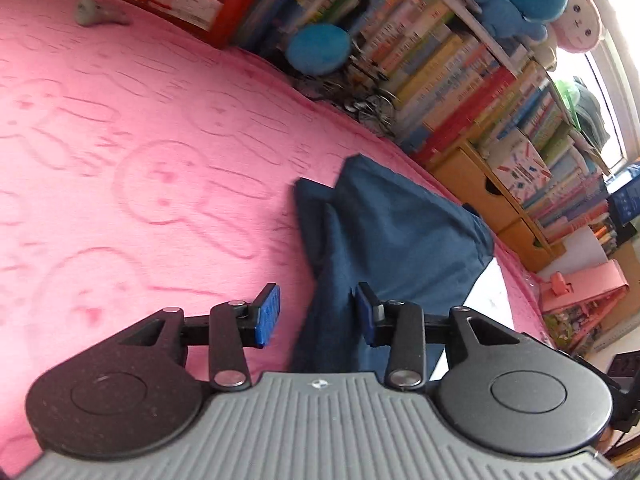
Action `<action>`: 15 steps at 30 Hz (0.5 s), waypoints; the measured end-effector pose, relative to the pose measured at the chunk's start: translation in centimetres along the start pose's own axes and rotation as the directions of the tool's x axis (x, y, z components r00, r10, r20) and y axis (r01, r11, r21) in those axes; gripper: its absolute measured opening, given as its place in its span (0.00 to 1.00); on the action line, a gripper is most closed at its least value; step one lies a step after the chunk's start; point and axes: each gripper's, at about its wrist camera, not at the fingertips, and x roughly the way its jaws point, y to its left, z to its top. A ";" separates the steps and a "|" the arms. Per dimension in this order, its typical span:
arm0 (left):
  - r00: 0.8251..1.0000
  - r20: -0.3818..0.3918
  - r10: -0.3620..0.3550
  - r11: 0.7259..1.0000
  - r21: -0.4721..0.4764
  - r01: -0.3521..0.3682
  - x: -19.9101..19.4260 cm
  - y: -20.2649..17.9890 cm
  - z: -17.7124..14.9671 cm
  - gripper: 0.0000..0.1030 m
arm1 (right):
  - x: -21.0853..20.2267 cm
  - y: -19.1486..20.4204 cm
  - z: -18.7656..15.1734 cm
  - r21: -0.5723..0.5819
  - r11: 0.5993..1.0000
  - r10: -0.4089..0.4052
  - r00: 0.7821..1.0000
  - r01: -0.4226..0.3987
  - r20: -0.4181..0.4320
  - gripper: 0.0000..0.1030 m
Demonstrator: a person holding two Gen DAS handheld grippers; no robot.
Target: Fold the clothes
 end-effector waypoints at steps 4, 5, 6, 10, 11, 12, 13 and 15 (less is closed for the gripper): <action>0.981 0.124 0.147 0.982 0.097 -0.160 -3.9 -1.1 -1.2 0.36 | -2.5 1.8 -1.6 -0.121 0.991 -0.062 0.998 0.065 0.032 0.66; 0.974 0.157 0.162 0.974 0.131 -0.183 -5.0 -1.7 -1.9 0.36 | -3.3 2.3 -2.2 -0.152 0.985 -0.073 0.997 0.078 0.040 0.68; 0.966 0.190 0.174 0.965 0.163 -0.206 -6.1 -2.2 -2.6 0.36 | -4.2 2.9 -2.9 -0.187 0.979 -0.078 0.996 0.085 0.045 0.69; 0.960 0.244 0.134 0.956 0.224 -0.190 -9.6 -3.9 -5.9 0.42 | -8.1 5.9 -6.6 -0.316 0.945 -0.070 0.996 0.084 0.054 0.76; 0.959 0.255 0.126 0.956 0.228 -0.186 -10.0 -4.4 -6.8 0.43 | -9.0 6.2 -7.5 -0.342 0.936 -0.063 0.997 0.077 0.053 0.78; 0.957 0.266 0.117 0.956 0.232 -0.182 -10.4 -4.9 -7.8 0.43 | -9.9 6.5 -8.5 -0.367 0.928 -0.056 0.997 0.070 0.049 0.78; 0.955 0.277 0.109 0.955 0.237 -0.177 -10.8 -5.4 -8.7 0.43 | -10.5 7.0 -9.5 -0.392 0.917 -0.055 0.997 0.068 0.044 0.79; 0.946 0.312 0.089 0.950 0.258 -0.174 -11.4 -6.5 -10.8 0.46 | -11.2 8.0 -11.7 -0.437 0.893 -0.091 0.994 0.109 0.062 0.79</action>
